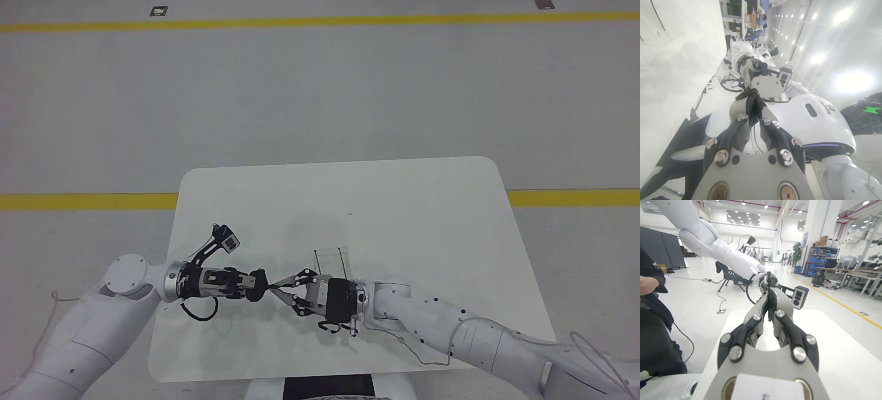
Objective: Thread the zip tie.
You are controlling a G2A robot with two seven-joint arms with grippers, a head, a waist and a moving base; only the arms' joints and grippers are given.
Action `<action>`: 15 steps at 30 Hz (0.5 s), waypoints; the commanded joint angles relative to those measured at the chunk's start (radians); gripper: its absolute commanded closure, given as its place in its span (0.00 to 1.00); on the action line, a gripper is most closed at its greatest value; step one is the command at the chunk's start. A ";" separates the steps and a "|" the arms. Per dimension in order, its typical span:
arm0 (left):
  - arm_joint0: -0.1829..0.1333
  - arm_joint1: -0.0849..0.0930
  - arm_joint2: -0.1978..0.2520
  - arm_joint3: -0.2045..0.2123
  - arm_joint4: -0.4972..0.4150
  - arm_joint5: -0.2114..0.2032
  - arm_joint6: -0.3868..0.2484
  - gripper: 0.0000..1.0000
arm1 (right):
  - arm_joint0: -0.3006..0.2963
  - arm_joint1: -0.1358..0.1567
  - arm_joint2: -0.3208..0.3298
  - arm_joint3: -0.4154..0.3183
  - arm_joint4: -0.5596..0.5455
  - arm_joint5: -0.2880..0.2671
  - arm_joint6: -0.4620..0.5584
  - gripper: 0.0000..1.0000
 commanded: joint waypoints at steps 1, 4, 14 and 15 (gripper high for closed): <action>0.000 0.000 0.000 0.000 0.000 0.000 0.000 1.00 | 0.001 -0.001 -0.002 0.006 0.004 0.000 0.000 1.00; 0.000 0.000 0.000 0.000 0.000 0.000 0.000 1.00 | 0.000 -0.002 0.000 0.011 0.009 0.000 0.000 1.00; 0.000 0.000 0.000 0.000 0.000 0.000 0.000 1.00 | -0.032 -0.011 0.046 0.014 -0.010 0.000 -0.005 1.00; 0.000 0.000 0.000 0.000 0.000 0.000 0.000 1.00 | -0.034 -0.012 0.048 0.014 -0.013 0.000 0.000 1.00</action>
